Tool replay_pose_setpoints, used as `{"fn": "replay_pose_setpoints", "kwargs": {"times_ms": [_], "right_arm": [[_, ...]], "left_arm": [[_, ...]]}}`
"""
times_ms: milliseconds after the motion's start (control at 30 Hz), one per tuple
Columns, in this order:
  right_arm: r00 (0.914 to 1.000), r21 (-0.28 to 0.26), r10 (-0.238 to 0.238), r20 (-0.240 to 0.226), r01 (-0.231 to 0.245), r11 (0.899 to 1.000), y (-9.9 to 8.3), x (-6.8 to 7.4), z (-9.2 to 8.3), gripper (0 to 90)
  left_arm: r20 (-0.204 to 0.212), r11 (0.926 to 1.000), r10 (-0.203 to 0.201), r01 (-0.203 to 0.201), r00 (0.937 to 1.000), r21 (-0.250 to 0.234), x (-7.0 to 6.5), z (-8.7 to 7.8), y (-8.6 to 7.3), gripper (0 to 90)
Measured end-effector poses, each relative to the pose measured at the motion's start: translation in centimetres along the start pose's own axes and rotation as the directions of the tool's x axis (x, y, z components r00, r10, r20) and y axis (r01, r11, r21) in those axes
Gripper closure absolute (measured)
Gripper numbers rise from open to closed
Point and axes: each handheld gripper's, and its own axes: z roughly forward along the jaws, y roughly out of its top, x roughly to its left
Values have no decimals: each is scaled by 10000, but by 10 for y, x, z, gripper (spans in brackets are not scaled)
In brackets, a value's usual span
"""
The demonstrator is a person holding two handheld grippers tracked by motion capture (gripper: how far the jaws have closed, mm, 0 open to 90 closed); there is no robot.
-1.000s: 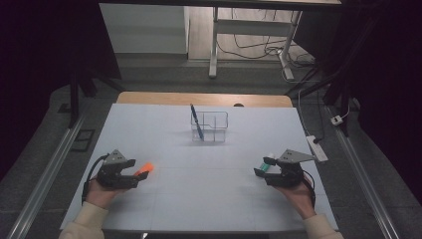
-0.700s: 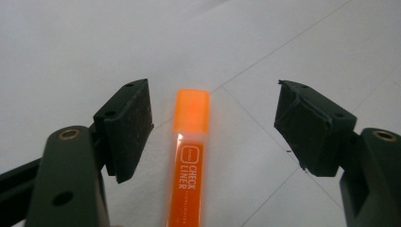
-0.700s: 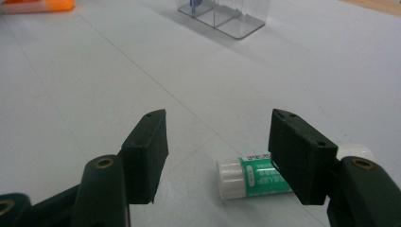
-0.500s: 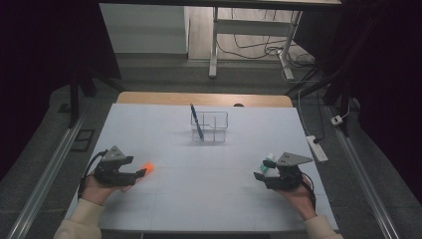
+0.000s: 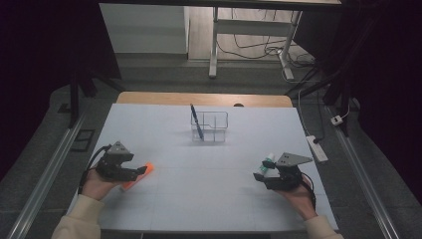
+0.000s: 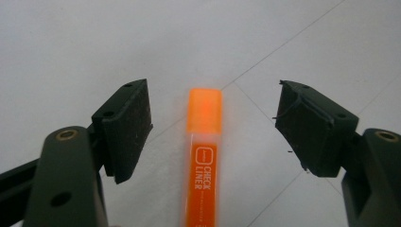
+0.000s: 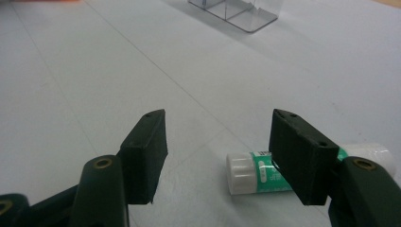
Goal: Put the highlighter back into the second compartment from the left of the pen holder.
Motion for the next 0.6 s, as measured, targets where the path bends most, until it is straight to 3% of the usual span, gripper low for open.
{"fn": "replay_pose_setpoints", "kwargs": {"times_ms": [100, 333, 600], "right_arm": [[9998, -67, 174, -84, -174, 9998, -1, -1, 1, 367], [9999, 45, 98, -121, -97, 9999, -1, -1, 2, 367], [9998, 21, 127, -130, -127, 9999, -1, 0, 2, 367]], "left_arm": [[-106, 9997, 87, -84, 9999, 228, 1, 4, 4, 276], [-156, 9968, 105, -92, 9998, 796, 2, 16, 8, 274], [-269, 9857, 374, -324, 9989, 1654, 2, 35, 17, 274]]}}
